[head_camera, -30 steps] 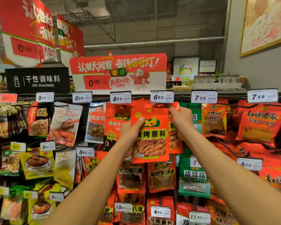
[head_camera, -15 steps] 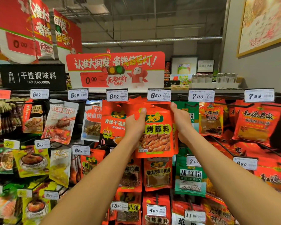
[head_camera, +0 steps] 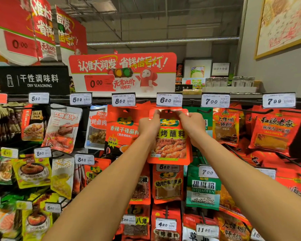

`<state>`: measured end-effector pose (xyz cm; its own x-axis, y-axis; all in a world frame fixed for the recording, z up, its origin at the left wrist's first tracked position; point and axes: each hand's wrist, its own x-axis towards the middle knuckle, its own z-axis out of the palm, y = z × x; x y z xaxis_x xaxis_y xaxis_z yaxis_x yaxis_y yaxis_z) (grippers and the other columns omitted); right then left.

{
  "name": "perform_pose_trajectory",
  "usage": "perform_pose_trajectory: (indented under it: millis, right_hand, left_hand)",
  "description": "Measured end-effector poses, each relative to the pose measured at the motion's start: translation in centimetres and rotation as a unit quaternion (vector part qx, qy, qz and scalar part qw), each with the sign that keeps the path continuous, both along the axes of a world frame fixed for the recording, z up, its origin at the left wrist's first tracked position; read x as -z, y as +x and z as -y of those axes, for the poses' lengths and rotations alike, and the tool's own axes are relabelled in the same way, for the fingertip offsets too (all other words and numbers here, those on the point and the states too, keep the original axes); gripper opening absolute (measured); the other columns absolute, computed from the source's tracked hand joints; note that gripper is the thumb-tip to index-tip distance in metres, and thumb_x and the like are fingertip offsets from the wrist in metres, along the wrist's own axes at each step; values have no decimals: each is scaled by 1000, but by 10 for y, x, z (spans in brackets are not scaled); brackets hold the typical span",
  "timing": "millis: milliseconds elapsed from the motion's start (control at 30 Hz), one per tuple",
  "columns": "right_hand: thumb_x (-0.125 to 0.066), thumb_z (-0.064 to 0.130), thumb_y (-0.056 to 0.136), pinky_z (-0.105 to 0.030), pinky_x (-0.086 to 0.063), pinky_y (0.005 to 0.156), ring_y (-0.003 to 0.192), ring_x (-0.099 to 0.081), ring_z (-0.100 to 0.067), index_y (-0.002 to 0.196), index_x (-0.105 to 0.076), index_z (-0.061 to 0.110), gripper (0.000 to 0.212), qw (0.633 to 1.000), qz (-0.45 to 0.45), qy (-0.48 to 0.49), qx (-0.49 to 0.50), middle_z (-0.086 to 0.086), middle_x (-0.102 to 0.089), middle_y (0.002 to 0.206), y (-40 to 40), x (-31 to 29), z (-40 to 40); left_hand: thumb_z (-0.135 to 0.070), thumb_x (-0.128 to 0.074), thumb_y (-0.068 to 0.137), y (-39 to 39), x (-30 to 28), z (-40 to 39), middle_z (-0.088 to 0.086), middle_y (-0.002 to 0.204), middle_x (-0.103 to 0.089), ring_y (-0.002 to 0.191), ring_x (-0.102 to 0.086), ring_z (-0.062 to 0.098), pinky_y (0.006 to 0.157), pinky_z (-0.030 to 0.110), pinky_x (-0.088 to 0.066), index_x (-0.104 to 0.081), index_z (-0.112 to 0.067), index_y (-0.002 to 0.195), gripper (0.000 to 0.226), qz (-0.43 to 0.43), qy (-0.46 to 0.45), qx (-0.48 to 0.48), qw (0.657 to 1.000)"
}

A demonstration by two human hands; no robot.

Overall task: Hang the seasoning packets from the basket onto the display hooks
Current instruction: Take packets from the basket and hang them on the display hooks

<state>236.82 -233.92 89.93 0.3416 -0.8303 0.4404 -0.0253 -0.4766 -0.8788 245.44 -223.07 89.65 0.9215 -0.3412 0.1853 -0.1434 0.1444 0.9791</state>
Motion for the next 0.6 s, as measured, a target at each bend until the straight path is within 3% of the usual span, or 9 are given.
perform_pose_trajectory:
  millis: [67,167,233,300,367,467,600]
  right_hand:
    - [-64,54,90,-34,-40,56,62,-62,-24,65,-67,13,48,1000,-4,5,-4,-2,-66,62,0,1,1]
    - [-61,52,93,-34,-34,54,59,-54,-20,59,-55,20,47,1000,-8,-5,-24,6,-56,57,-6,12,3]
    - [-60,51,93,-33,-35,57,68,-59,-16,72,-62,20,37,999,-19,-19,-26,6,-64,70,-12,23,6]
    - [-61,47,93,-31,-38,61,77,-62,-11,89,-69,21,28,999,-29,-38,-22,7,-69,82,-18,35,7]
    - [-61,43,95,-31,-39,61,71,-60,-10,81,-68,21,27,997,-29,-70,-18,7,-67,75,-21,44,10]
    - [-61,37,97,-36,-33,58,58,-50,-17,62,-59,12,44,996,-27,-82,4,-1,-57,59,-13,46,15]
    - [-65,38,94,-35,-32,57,58,-46,-21,59,-47,19,44,1000,-20,0,15,-2,-50,57,10,42,31]
  left_hand:
    - [-63,-63,88,0,2,1,8,87,-73,83,-71,31,78,44,-58,-65,-10,87,52,-5,17,-4,1000]
    - [-58,-58,93,-2,16,-3,3,67,-62,68,-58,27,60,37,-42,-56,-15,66,50,85,56,-36,994]
    - [-53,-57,95,-5,30,-10,-5,69,-60,73,-58,23,60,34,-38,-60,-18,76,40,154,72,-56,984]
    - [-46,-57,96,-5,48,-14,-6,91,-65,95,-62,23,77,36,-45,-64,-20,101,28,214,87,-64,971]
    - [-39,-56,98,-6,65,-14,4,124,-63,121,-56,27,100,40,-44,-59,-14,131,41,251,128,-67,957]
    - [-35,-56,100,-6,73,-3,8,148,-51,138,-45,29,111,41,-37,-41,-13,150,56,215,139,-62,965]
    - [-29,-60,98,4,58,18,7,134,-64,124,-56,32,99,43,-49,-55,-20,140,44,114,118,-68,984]
